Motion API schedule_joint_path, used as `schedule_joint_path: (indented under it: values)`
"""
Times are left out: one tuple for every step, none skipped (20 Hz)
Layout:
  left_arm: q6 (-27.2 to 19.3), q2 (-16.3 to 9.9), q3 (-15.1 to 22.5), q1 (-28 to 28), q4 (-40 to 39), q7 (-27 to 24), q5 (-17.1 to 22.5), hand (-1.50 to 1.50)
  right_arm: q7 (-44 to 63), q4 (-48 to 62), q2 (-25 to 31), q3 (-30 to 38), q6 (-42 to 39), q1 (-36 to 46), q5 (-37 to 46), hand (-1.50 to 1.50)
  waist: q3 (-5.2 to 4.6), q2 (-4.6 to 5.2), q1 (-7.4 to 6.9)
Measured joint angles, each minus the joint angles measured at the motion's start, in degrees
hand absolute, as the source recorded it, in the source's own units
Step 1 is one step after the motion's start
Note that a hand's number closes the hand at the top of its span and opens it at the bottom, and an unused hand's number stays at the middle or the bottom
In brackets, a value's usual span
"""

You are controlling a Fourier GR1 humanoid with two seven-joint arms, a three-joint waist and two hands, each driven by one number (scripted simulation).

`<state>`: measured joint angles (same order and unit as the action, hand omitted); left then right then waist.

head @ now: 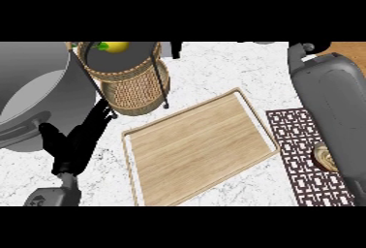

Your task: Pick the lemon from the tray and place it in the tiered basket

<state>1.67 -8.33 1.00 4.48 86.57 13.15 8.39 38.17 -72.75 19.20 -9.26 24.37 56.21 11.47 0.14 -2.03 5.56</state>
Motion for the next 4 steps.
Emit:
schedule_joint_path:
  values:
    - [0.2, -0.2, -0.3, 0.0, -0.1, -0.2, 0.2, 0.0, 0.6, -3.4, 1.8, 0.4, -1.4, -2.3, -0.9, -1.5, -0.01, 0.05, 0.16]
    - [0.1, -0.1, -0.2, -0.2, 0.1, -0.2, 0.1, 0.0, 1.6, -6.9, 3.7, 1.2, -2.8, -4.4, -2.0, -1.5, -0.01, 0.12, 0.13]
    - [0.3, -0.2, -0.2, -0.3, 0.5, -0.2, 0.3, 0.0, 2.5, -10.5, 5.6, 1.9, -4.1, -6.6, -2.9, -1.5, -0.02, 0.15, 0.11]
    - [0.5, -0.5, -0.5, -0.4, 0.5, -0.3, 0.3, 0.0, 3.5, -14.0, 7.4, 2.7, -5.2, -9.0, -4.0, -1.5, -0.03, 0.2, 0.15]
